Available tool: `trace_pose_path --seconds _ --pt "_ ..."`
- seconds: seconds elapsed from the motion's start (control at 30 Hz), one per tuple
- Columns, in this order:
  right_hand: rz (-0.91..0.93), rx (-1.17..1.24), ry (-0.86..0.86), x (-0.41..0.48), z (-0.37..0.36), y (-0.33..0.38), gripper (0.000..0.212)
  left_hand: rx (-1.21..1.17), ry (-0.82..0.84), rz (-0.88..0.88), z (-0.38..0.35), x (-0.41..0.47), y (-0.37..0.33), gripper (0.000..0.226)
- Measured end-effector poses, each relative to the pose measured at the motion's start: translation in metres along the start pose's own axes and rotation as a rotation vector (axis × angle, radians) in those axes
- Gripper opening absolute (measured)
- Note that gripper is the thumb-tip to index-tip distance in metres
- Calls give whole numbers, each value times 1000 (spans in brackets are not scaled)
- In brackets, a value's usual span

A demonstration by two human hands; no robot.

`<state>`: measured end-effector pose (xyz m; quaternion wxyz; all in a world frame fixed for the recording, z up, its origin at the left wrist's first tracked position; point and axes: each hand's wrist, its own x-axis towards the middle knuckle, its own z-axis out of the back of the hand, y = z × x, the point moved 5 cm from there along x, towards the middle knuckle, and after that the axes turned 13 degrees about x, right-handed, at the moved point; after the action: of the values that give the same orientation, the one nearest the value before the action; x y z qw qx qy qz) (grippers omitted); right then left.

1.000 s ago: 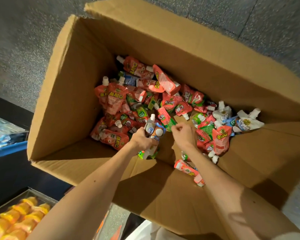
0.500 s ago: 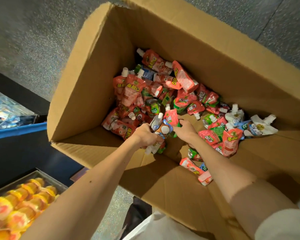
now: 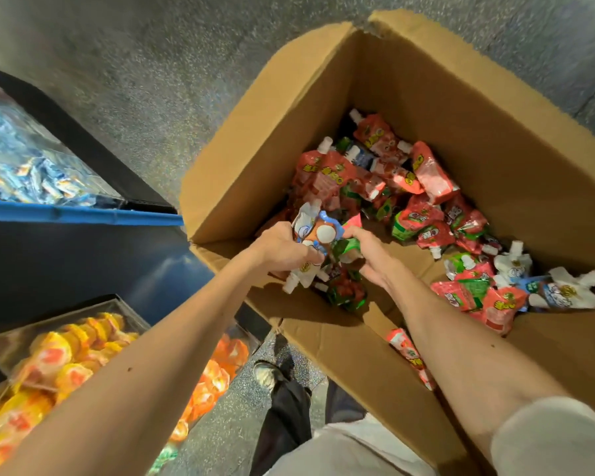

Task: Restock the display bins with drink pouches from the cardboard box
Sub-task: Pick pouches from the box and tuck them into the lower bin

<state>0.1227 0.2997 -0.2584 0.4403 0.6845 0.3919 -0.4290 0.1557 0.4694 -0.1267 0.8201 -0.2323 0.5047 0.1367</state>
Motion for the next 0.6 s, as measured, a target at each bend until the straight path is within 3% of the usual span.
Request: trace_pose_path --seconds 0.2,0.33,0.43,0.5,0.6 --pt "48 -48 2 -38 -15 10 20 -97 9 -25 -4 -4 9 31" --pt "103 -6 2 -35 -10 10 17 -80 -26 -17 -4 -1 12 37" --pt "48 188 25 -34 -7 1 13 -91 -50 -2 -3 5 15 51" --pt "3 237 66 -37 -8 -3 16 -96 -69 -7 -1 5 16 48" --pt "-63 159 176 -44 -26 -10 16 -142 -95 13 2 4 16 46"
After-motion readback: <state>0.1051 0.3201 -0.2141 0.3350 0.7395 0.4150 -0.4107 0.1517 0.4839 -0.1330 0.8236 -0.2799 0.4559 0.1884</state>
